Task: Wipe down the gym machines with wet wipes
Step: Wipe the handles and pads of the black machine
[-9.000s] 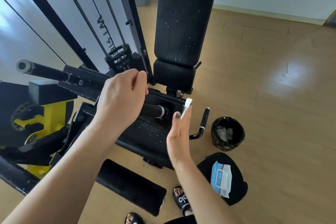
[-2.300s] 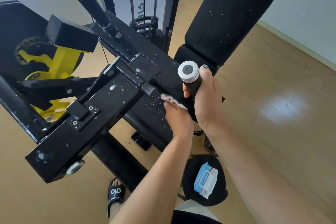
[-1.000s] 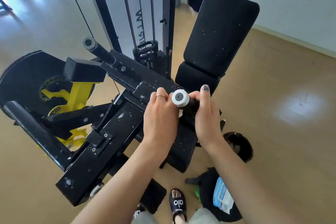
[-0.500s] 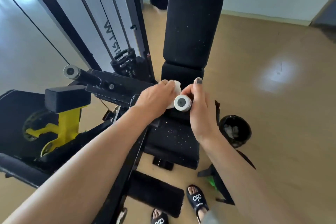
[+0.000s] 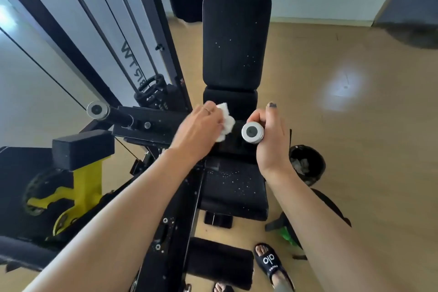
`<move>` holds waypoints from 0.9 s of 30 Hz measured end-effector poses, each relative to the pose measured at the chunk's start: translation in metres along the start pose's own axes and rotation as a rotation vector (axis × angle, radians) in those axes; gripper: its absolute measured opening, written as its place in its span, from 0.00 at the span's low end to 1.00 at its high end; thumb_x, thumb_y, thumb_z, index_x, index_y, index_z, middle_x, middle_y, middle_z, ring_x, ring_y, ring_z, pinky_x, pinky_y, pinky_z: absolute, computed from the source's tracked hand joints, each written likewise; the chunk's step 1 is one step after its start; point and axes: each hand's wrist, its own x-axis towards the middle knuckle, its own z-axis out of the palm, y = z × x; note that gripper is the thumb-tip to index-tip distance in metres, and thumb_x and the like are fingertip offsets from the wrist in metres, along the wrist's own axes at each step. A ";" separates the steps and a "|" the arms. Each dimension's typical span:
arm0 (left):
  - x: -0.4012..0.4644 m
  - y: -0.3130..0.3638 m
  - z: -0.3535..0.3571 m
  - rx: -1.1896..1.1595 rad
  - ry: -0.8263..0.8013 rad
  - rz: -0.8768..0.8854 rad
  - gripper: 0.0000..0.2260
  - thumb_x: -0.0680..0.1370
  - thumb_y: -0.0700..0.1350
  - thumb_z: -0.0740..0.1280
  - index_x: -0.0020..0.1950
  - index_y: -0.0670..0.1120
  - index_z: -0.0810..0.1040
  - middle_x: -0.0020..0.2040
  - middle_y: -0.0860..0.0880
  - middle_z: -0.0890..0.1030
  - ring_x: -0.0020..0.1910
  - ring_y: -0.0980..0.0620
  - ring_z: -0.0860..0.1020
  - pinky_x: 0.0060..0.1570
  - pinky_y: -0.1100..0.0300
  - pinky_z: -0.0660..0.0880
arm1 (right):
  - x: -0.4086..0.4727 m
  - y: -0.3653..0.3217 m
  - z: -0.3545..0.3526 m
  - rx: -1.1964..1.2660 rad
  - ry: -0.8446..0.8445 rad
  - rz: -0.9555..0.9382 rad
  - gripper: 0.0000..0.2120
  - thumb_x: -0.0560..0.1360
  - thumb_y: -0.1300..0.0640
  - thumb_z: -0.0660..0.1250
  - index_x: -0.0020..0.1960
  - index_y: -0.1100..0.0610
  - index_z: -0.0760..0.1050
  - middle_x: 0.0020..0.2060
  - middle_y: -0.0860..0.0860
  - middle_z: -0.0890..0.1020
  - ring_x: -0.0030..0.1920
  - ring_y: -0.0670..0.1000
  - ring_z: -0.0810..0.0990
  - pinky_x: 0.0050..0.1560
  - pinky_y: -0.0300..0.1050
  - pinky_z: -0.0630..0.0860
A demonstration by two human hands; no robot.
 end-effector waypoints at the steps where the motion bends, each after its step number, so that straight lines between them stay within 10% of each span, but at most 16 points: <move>1: -0.003 -0.009 -0.002 -0.020 0.012 -0.053 0.02 0.81 0.42 0.66 0.52 0.46 0.77 0.52 0.47 0.76 0.52 0.46 0.75 0.50 0.50 0.76 | 0.000 0.000 0.001 -0.011 0.015 -0.001 0.28 0.83 0.47 0.46 0.33 0.65 0.66 0.26 0.48 0.69 0.31 0.46 0.65 0.32 0.35 0.62; 11: -0.005 0.056 -0.022 -0.333 -0.109 -0.019 0.14 0.81 0.42 0.64 0.41 0.60 0.71 0.43 0.62 0.76 0.45 0.56 0.74 0.41 0.67 0.71 | 0.001 0.005 0.002 0.045 0.038 -0.013 0.25 0.81 0.50 0.48 0.29 0.57 0.67 0.24 0.44 0.71 0.29 0.42 0.68 0.33 0.32 0.65; 16: -0.033 -0.034 -0.009 -0.147 -0.034 -0.188 0.10 0.81 0.44 0.65 0.57 0.47 0.84 0.65 0.48 0.79 0.64 0.47 0.76 0.62 0.50 0.74 | 0.000 0.005 0.003 0.042 0.075 -0.023 0.25 0.81 0.50 0.47 0.29 0.56 0.68 0.23 0.43 0.71 0.29 0.41 0.70 0.33 0.31 0.64; 27: -0.039 -0.035 -0.028 -0.217 -0.270 0.074 0.07 0.81 0.48 0.65 0.51 0.54 0.84 0.54 0.59 0.78 0.54 0.53 0.77 0.56 0.49 0.76 | -0.001 0.007 0.008 0.126 0.109 0.043 0.32 0.79 0.38 0.46 0.35 0.65 0.68 0.29 0.55 0.72 0.35 0.56 0.69 0.44 0.56 0.71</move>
